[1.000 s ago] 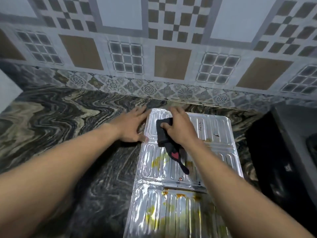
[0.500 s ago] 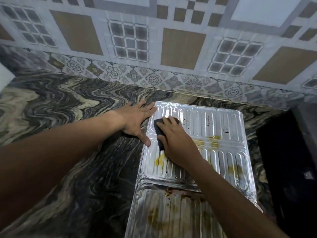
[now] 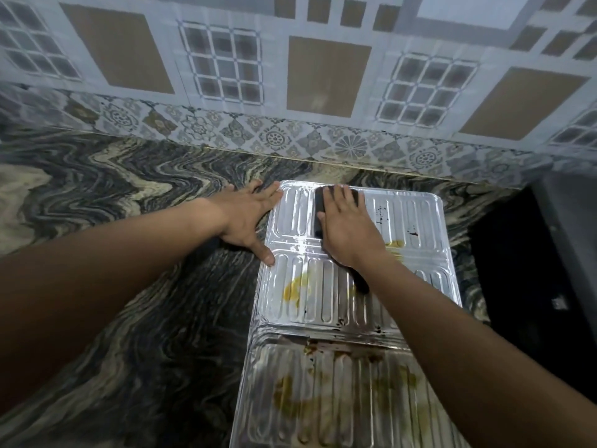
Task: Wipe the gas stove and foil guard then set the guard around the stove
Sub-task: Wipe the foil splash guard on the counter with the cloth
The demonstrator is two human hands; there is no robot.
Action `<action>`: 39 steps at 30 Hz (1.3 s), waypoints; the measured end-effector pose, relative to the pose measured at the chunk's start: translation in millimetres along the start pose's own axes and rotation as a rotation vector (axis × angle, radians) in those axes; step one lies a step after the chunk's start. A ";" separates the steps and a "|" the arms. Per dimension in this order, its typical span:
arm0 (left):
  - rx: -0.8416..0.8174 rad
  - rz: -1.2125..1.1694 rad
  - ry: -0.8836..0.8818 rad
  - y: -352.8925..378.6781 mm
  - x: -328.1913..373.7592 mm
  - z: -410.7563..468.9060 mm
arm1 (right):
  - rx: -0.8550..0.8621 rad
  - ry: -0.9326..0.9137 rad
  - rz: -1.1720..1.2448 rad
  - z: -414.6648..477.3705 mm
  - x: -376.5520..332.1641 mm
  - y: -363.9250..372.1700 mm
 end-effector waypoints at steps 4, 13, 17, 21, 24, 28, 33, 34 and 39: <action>-0.021 0.005 0.007 -1.5 1.5 -0.3 | -0.028 0.060 0.066 -4.7 19.3 -8.0; -0.094 0.029 0.019 -1.1 7.1 7.0 | 0.028 0.255 -0.029 -32.0 76.5 -28.1; -0.118 0.041 0.007 -4.1 10.5 6.4 | 0.064 0.346 0.000 -45.0 96.7 -33.8; -0.092 0.031 0.004 -6.0 11.1 2.6 | 0.101 0.424 0.049 -66.8 105.2 -39.4; -0.098 0.023 0.010 -7.7 11.9 1.6 | 0.097 0.433 0.099 -84.6 101.7 -37.9; -0.064 0.016 0.000 -11.0 14.6 -2.8 | 0.060 0.383 0.081 -102.7 91.3 -34.8; -0.001 0.025 -0.007 -9.9 13.9 -8.5 | 0.037 0.338 0.037 -107.6 91.3 -41.2; 0.001 0.026 -0.006 -7.7 14.5 -10.8 | 0.043 0.332 0.030 -107.1 91.0 -42.7; -0.066 0.017 -0.004 0.4 16.2 -16.6 | 0.090 0.370 0.020 -106.1 87.2 -36.7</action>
Point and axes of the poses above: each hand's wrist, its own z-axis towards the middle knuckle, its own y-axis out of the palm, x = y × z, the point moved 6 cm from there along z, towards the middle knuckle, and after that the axes turned 11 degrees about z, right-handed, at the moved point
